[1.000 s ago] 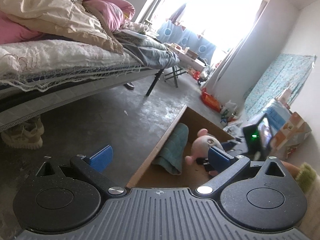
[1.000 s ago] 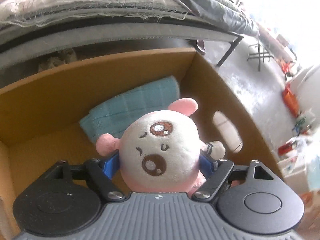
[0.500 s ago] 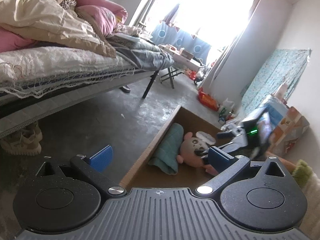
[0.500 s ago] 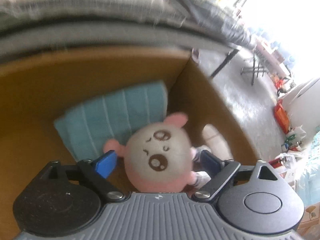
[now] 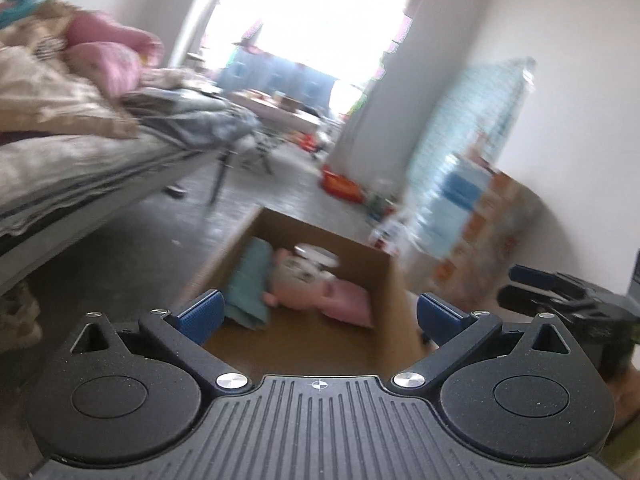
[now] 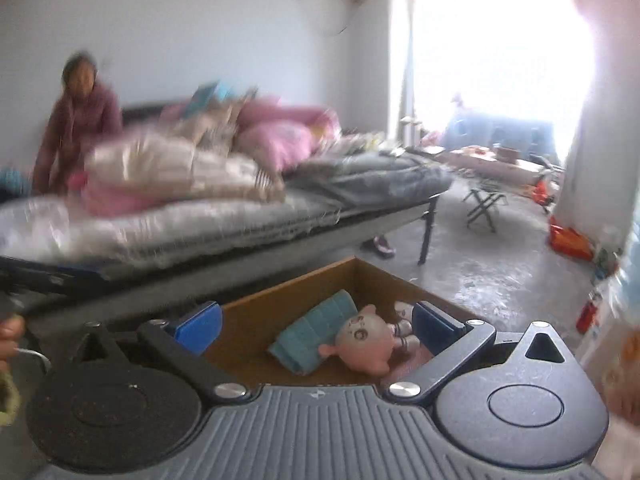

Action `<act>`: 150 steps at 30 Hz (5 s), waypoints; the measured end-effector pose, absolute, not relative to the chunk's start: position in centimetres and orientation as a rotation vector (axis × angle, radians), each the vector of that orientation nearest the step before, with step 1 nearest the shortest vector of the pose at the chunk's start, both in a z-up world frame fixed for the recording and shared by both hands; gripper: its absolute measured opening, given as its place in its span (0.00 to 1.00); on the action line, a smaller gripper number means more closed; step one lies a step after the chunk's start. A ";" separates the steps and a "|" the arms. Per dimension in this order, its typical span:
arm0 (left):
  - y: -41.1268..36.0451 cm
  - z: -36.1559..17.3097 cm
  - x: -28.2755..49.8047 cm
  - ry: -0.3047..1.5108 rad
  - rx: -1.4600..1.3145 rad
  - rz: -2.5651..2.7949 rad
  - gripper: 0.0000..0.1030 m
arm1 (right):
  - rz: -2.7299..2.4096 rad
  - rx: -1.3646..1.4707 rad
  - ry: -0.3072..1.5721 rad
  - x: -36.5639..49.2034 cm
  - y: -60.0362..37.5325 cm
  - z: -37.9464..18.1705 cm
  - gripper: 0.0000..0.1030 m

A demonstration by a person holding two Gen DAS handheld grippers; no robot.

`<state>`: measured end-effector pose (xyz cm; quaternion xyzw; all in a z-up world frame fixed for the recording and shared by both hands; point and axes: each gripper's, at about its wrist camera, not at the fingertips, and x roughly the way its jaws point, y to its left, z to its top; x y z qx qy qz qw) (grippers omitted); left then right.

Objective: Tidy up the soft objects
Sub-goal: 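Return to the bed and grasp the green scrunchie with the right tool, then pass the green scrunchie from the right tool into the closing left tool, then grasp the white yogurt cup with the right tool while the left tool holds the scrunchie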

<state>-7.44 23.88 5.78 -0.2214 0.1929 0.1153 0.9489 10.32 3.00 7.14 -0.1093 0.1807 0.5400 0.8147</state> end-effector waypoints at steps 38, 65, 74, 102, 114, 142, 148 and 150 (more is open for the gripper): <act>-6.7 -4.5 9.4 0.613 0.002 -0.386 0.96 | 0.167 0.348 0.515 7.9 -32.6 -7.2 0.87; -7.1 -8.8 8.9 0.783 -0.012 -0.491 0.83 | 0.445 0.282 0.882 16.0 -30.0 -13.7 0.21; -7.4 -9.5 6.1 0.781 0.089 -0.493 0.86 | 0.654 0.330 0.986 13.4 -26.2 -13.6 0.21; -5.8 -11.6 8.0 0.766 -0.003 -0.374 0.61 | 0.640 0.474 0.884 11.2 -28.4 -9.1 0.61; -3.7 -11.7 8.3 0.787 -0.039 -0.352 0.42 | 0.514 0.150 0.563 17.9 -25.1 -4.8 0.98; -1.9 -11.7 8.4 0.797 -0.117 -0.360 0.38 | 0.416 -0.222 0.741 30.6 -19.2 -11.2 0.65; -1.8 -11.5 8.2 0.805 -0.146 -0.351 0.35 | 0.391 -0.177 0.727 28.0 -20.8 -9.4 0.65; -1.9 -11.4 7.9 0.800 -0.151 -0.353 0.35 | 0.387 -0.168 0.725 26.8 -21.5 -8.7 0.65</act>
